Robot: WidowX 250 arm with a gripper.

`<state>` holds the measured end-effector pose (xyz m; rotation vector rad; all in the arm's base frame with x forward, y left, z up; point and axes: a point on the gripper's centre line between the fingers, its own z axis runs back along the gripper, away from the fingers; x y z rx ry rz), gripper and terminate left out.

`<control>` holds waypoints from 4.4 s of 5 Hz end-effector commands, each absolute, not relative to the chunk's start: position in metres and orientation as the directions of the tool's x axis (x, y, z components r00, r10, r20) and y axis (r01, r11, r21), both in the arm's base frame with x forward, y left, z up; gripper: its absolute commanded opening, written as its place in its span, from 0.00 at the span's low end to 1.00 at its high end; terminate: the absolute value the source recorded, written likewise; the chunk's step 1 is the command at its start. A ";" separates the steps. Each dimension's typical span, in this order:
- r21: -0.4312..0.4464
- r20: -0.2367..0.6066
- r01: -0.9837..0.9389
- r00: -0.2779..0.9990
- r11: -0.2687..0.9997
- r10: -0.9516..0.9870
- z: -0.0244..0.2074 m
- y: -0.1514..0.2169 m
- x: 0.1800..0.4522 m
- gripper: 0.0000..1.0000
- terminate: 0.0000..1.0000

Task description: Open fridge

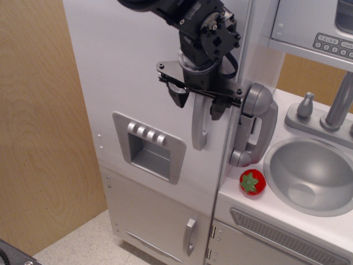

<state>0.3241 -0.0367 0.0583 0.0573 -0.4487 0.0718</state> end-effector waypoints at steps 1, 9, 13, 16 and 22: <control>-0.007 0.431 -0.079 0.899 0.997 0.074 0.077 -0.027 0.315 0.00 0.00; -0.026 0.260 0.132 0.958 0.991 -0.120 0.052 -0.083 0.209 1.00 0.00; 0.005 0.282 0.146 0.949 0.989 -0.141 0.062 -0.086 0.280 1.00 0.00; 0.024 0.232 0.174 0.957 0.984 -0.175 0.065 -0.059 0.236 1.00 0.00; 0.187 0.259 -0.080 0.965 0.979 0.030 0.040 0.095 0.203 1.00 0.00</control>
